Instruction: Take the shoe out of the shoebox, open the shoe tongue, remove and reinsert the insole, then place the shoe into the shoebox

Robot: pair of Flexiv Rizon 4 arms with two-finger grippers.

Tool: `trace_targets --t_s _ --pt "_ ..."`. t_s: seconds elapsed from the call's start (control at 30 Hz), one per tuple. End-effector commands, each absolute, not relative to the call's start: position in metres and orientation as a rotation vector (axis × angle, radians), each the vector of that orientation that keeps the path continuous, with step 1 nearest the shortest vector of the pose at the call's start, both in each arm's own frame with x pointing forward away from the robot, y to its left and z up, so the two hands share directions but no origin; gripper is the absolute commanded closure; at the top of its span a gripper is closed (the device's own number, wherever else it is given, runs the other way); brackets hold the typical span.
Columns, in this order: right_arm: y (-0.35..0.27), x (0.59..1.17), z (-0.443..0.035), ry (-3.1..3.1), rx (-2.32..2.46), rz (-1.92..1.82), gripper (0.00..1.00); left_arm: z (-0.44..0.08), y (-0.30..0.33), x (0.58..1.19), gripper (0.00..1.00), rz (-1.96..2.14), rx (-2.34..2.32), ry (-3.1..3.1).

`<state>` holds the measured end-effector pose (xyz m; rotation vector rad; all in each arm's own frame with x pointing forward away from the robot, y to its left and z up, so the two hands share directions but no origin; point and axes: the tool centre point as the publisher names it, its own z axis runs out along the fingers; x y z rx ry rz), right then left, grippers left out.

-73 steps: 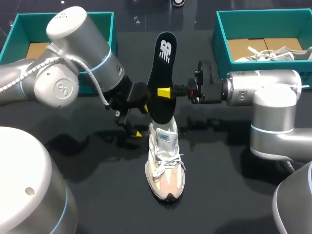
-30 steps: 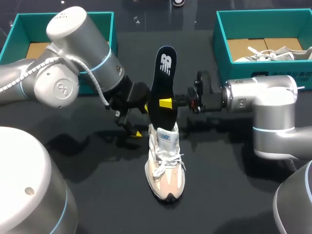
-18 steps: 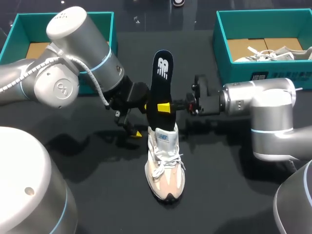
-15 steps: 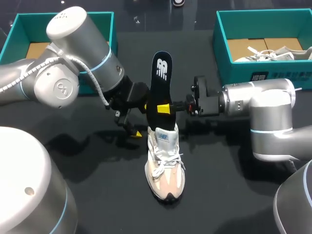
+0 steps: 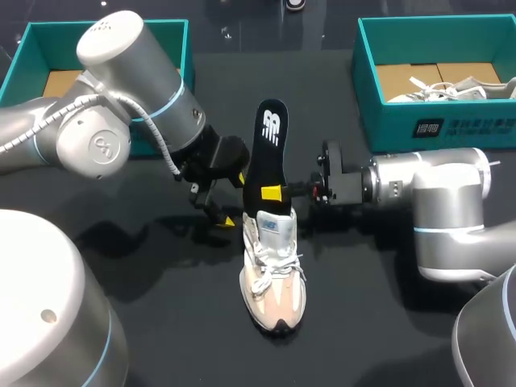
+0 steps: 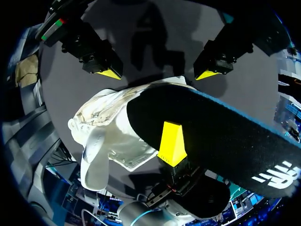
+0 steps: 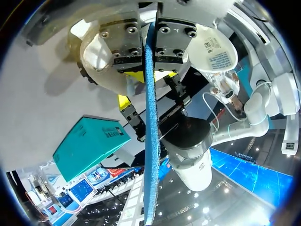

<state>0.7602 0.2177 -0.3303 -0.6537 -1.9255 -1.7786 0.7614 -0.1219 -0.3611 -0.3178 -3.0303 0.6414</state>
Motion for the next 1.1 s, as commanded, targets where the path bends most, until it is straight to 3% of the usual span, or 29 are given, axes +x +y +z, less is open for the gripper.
trace_targets --t_s 0.03,0.8,0.83,0.93,1.1 --pt "0.221 0.743 -0.337 -1.930 -0.699 -1.772 1.00 -0.362 -0.122 0.761 0.00 0.639 -0.320 -3.031" --pt "0.223 0.722 -0.357 -1.899 -0.801 -1.659 1.00 -0.362 -0.122 0.761 0.00 0.639 -0.320 -3.031" --pt "0.223 0.722 -0.355 -1.901 -0.794 -1.665 0.91 -0.362 -0.122 0.761 0.00 0.639 -0.320 -3.031" --pt "0.222 0.724 -0.348 -1.915 -0.761 -1.684 0.78 -0.362 -0.122 0.761 0.00 0.639 -0.320 -3.031" --pt "0.224 0.730 -0.339 -1.940 -0.720 -1.694 0.78 -0.362 -0.122 0.761 0.00 0.639 -0.320 -3.031"
